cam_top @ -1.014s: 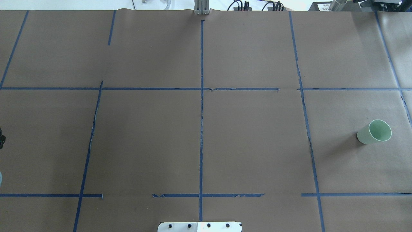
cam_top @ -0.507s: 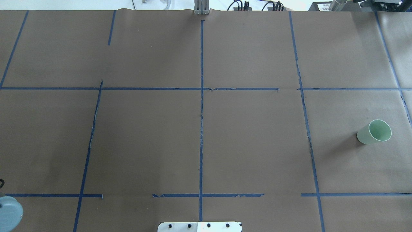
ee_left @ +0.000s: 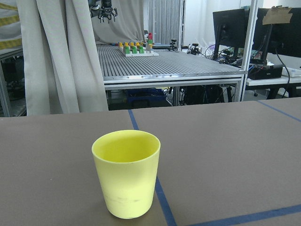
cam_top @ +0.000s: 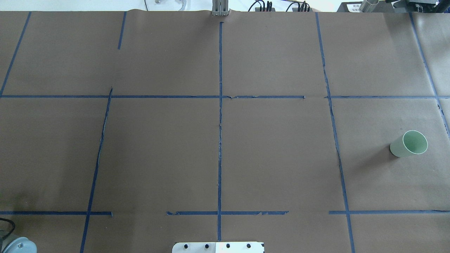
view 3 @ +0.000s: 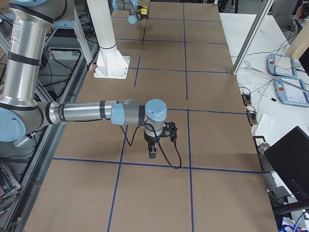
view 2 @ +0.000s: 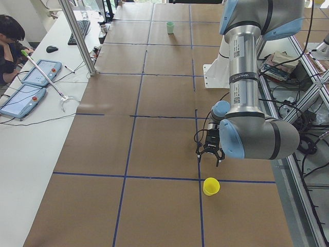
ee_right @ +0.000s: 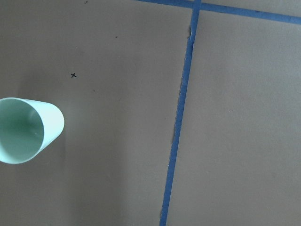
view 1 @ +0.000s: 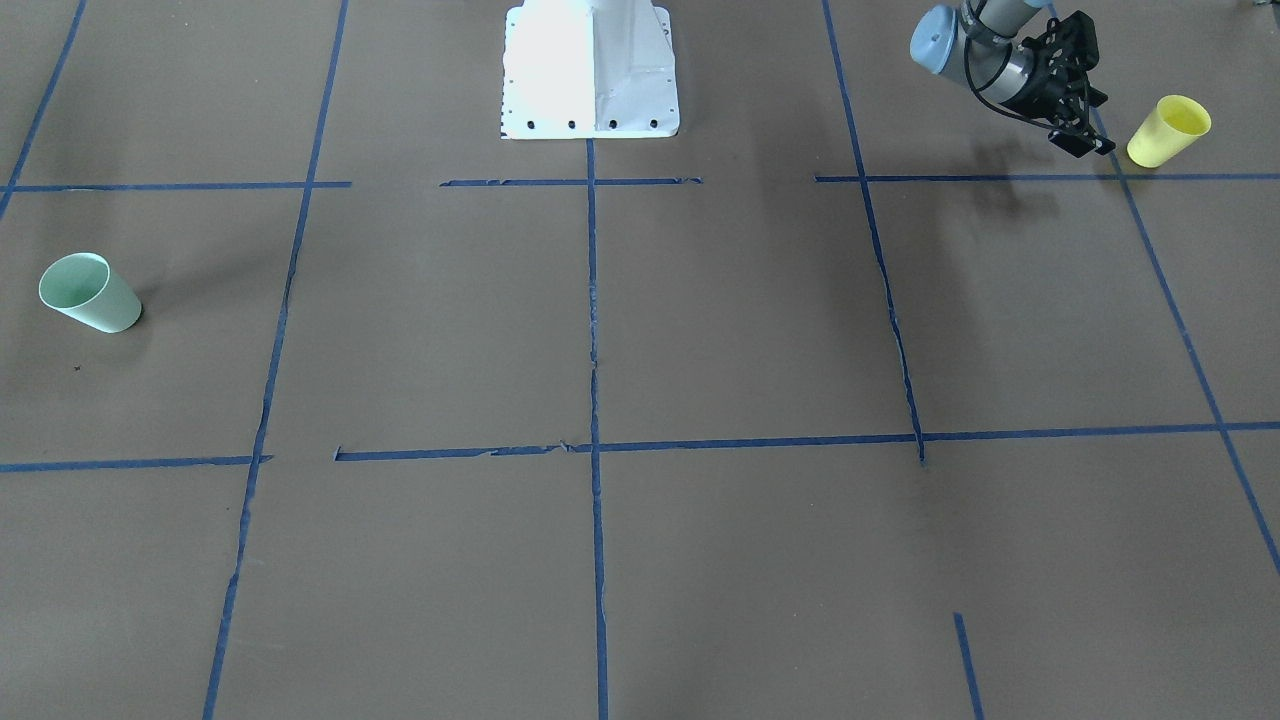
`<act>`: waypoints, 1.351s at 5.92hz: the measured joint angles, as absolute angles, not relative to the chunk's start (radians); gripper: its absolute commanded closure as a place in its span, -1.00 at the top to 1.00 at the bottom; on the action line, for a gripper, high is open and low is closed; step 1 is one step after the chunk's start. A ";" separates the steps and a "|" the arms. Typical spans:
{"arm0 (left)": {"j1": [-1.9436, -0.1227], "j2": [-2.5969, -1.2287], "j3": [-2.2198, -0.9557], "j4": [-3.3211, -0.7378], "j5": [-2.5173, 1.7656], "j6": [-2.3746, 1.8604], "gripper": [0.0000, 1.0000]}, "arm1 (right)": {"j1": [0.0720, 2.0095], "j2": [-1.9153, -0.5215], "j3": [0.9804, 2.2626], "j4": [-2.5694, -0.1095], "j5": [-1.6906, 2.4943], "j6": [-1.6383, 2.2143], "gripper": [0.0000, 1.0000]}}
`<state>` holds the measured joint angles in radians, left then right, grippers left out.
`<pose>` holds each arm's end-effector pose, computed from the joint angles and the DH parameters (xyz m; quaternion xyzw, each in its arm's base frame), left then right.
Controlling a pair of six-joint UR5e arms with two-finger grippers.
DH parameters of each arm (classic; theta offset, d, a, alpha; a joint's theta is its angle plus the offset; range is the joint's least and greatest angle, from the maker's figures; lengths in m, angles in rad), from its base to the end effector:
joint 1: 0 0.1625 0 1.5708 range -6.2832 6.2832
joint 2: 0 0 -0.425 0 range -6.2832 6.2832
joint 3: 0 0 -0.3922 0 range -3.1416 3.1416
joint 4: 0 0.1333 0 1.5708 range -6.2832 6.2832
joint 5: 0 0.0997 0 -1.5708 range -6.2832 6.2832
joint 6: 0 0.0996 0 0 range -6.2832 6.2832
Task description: Transfer and stack yellow cup on green cup
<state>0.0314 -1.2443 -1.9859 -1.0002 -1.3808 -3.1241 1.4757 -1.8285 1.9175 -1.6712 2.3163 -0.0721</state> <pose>0.3020 -0.1427 0.6632 0.2338 -0.1012 -0.6503 0.7157 0.0292 -0.3857 0.6129 -0.0095 -0.3641 -0.0757 0.9282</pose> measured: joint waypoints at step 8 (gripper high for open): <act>0.047 -1.240 -1.792 -1.047 -1.376 -3.201 1.00 | 1.476 -1.825 1.917 -1.671 2.316 -0.072 1.00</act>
